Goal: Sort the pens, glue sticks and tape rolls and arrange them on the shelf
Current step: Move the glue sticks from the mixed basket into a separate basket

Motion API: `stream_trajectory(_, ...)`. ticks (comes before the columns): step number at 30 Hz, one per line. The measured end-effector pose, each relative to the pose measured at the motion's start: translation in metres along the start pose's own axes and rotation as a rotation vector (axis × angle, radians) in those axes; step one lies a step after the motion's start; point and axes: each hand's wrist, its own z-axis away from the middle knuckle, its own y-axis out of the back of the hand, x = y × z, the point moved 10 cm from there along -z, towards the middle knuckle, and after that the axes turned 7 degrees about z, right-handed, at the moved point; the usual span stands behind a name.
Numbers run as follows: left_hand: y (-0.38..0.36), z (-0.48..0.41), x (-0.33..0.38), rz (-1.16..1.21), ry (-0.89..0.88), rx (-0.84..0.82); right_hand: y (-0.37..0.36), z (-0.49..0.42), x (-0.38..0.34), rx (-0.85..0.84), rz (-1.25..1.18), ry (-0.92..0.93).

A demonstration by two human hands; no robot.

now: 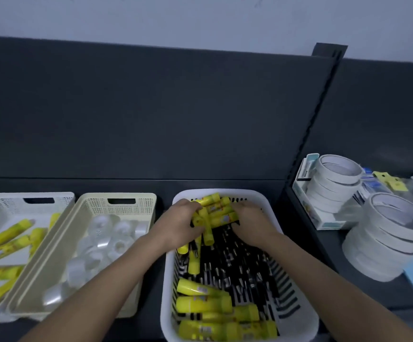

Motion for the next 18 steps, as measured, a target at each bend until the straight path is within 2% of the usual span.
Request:
stream_trajectory(6, -0.007, -0.016, -0.008, -0.022, 0.057, -0.047, -0.028, -0.027, 0.003, -0.184, 0.040, 0.048)
stream_trajectory(9, -0.010, -0.031, -0.012, -0.043, 0.089, -0.083, -0.032, -0.033, 0.003, -0.199, -0.015, 0.030)
stream_trajectory(12, -0.022, -0.044, -0.014, -0.075, 0.101, -0.143, -0.035, -0.037, 0.010, -0.201, 0.036, -0.006)
stream_trajectory(18, -0.041, -0.058, -0.017, -0.132, 0.073, -0.205, -0.040, -0.029, 0.017, -0.367, 0.105, -0.061)
